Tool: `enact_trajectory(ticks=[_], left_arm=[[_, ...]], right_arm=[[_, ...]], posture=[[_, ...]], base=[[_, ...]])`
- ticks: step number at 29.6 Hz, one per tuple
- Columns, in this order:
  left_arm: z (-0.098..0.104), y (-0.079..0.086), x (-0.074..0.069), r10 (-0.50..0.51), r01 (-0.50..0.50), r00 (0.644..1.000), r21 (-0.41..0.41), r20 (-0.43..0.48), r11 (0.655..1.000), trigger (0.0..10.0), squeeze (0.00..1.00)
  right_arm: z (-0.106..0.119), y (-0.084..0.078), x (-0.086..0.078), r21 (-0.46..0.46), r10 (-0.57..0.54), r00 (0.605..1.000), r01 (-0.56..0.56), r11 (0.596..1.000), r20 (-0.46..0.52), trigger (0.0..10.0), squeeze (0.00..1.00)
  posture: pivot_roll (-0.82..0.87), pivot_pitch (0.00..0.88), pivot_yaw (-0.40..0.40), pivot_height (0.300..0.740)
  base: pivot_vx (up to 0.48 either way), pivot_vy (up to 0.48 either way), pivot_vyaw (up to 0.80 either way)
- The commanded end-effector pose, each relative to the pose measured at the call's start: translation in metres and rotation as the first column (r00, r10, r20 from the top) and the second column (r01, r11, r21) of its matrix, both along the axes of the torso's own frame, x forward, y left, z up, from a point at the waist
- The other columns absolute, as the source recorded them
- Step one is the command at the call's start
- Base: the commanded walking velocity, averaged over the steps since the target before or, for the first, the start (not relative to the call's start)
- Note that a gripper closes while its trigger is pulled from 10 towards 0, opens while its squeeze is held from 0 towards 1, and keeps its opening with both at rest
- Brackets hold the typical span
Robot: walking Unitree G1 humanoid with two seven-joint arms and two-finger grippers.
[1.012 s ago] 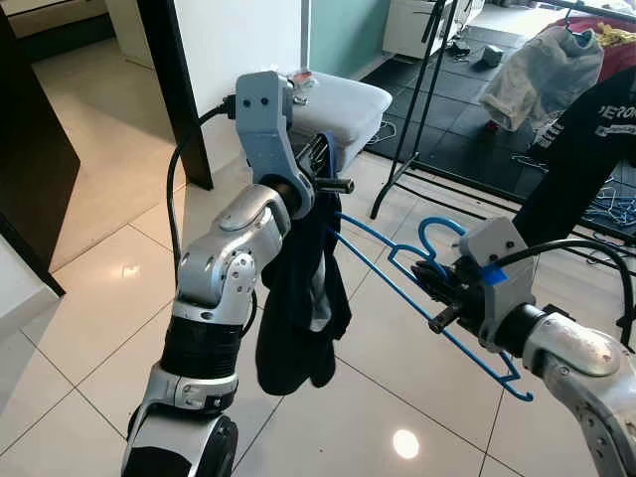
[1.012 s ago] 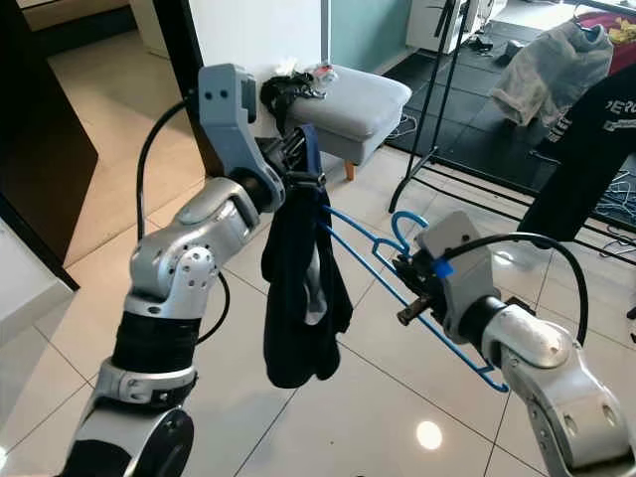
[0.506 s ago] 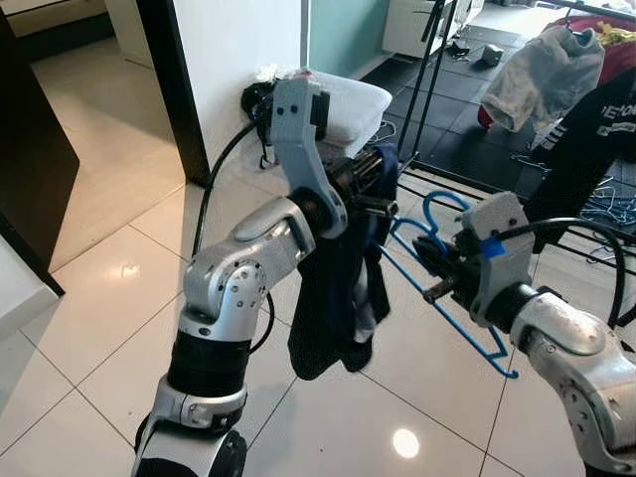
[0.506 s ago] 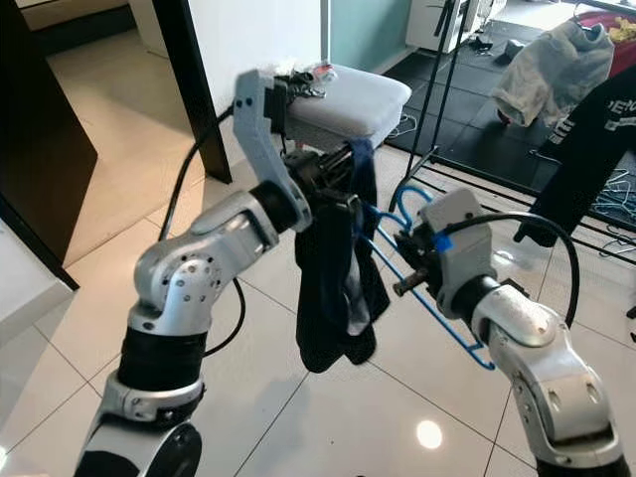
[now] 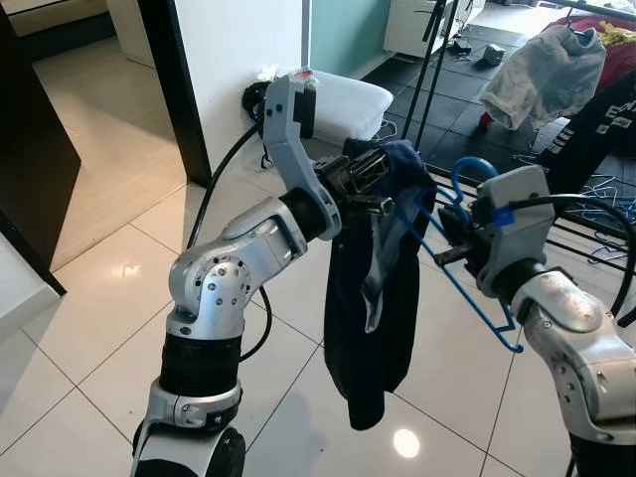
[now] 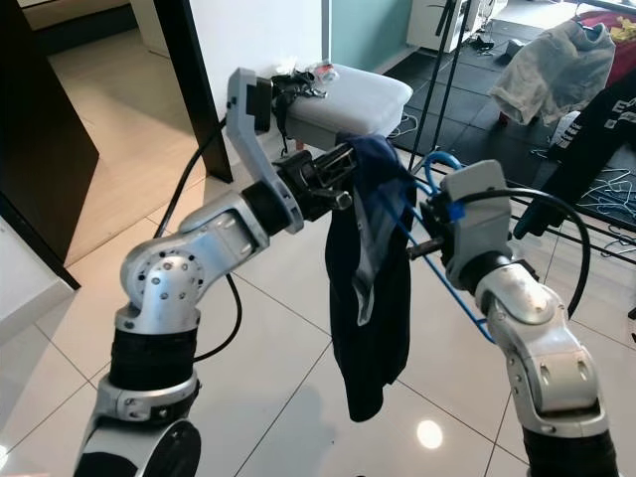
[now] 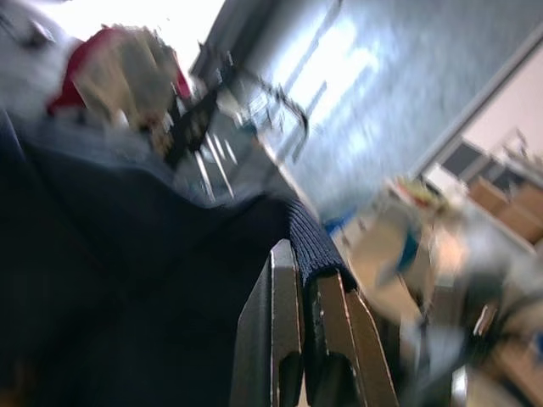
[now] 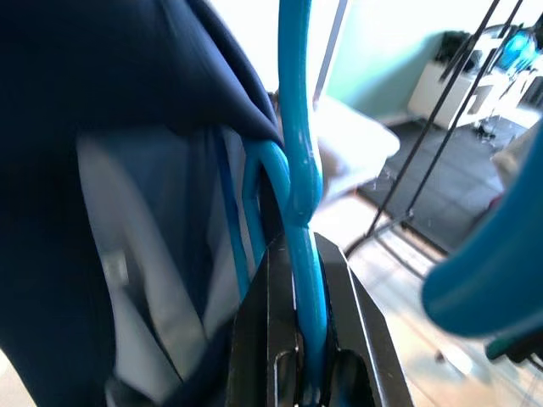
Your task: Hang hanger
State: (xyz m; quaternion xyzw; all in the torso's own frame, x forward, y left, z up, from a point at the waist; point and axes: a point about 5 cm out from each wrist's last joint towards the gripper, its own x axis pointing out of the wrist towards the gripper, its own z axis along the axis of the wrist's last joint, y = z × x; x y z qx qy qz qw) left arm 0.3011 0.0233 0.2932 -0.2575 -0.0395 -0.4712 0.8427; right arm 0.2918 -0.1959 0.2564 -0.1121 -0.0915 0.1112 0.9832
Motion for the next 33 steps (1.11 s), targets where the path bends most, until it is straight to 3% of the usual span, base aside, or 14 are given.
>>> enact_trajectory(ticks=[1,5,6,14,20,22,23,27,33], left_arm=[[-0.004,-0.009,-0.005,-0.047,0.047,0.999,0.007,-0.01,0.999,10.0,0.0],[-0.014,-0.019,-0.014,-0.106,0.107,0.994,0.023,-0.022,0.994,10.0,0.0],[-0.014,-0.022,-0.016,-0.119,0.12,0.993,0.012,-0.021,0.993,10.0,1.0],[-0.008,-0.013,-0.006,-0.062,0.057,0.996,-0.083,-0.061,0.995,10.0,1.0],[-0.004,-0.01,-0.008,-0.073,0.067,0.996,-0.113,-0.044,0.991,10.0,1.0],[-0.004,-0.006,-0.007,-0.045,0.041,0.998,-0.114,-0.032,0.993,10.0,1.0],[-0.004,-0.006,-0.007,-0.045,0.041,0.998,-0.114,-0.032,0.993,10.0,1.0],[0.006,0.019,0.003,0.035,-0.031,0.999,-0.125,0.025,0.992,10.0,1.0],[0.019,0.042,0.009,0.062,-0.051,0.994,-0.133,0.085,0.99,10.0,1.0]], right_arm=[[0.01,0.0,-0.001,0.02,0.008,0.998,-0.009,1.0,0.059,10.0,0.0],[0.017,0.005,0.002,0.04,0.032,0.995,-0.036,0.999,0.099,10.0,0.0],[0.019,0.006,0.003,0.039,0.037,0.993,-0.041,0.998,0.108,10.0,0.0],[0.024,0.011,0.005,0.052,0.054,0.988,-0.062,0.997,0.144,10.0,0.0],[0.027,0.013,0.005,0.072,0.071,0.983,-0.084,0.994,0.17,10.0,0.0],[0.034,0.015,-0.001,0.132,0.162,0.965,-0.191,0.973,0.206,10.0,0.0],[0.034,0.015,-0.001,0.132,0.162,0.965,-0.191,0.973,0.206,10.0,0.0],[0.042,-0.001,-0.019,0.228,0.325,0.912,-0.382,0.896,0.252,10.0,0.0],[0.045,-0.021,-0.026,0.285,0.335,0.896,-0.415,0.864,0.291,10.0,0.0]], posture=[[-0.02,0.133,0.019,0.74],[-0.02,0.128,0.016,0.74],[-0.02,0.127,0.014,0.74],[-0.02,0.127,0.015,0.74],[-0.01,0.136,0.013,0.74],[-0.01,0.139,0.011,0.74],[-0.01,0.139,0.011,0.74],[-0.01,0.143,0.008,0.74],[-0.01,0.144,0.008,0.74]], base=[[0.0,0.0,0.0],[0.0,0.0,0.0],[0.0,0.0,0.0],[0.0,0.0,0.0],[0.0,0.0,0.0],[0.0,0.0,0.0],[0.0,0.0,0.0],[0.0,0.0,0.0],[0.0,0.0,0.0]])
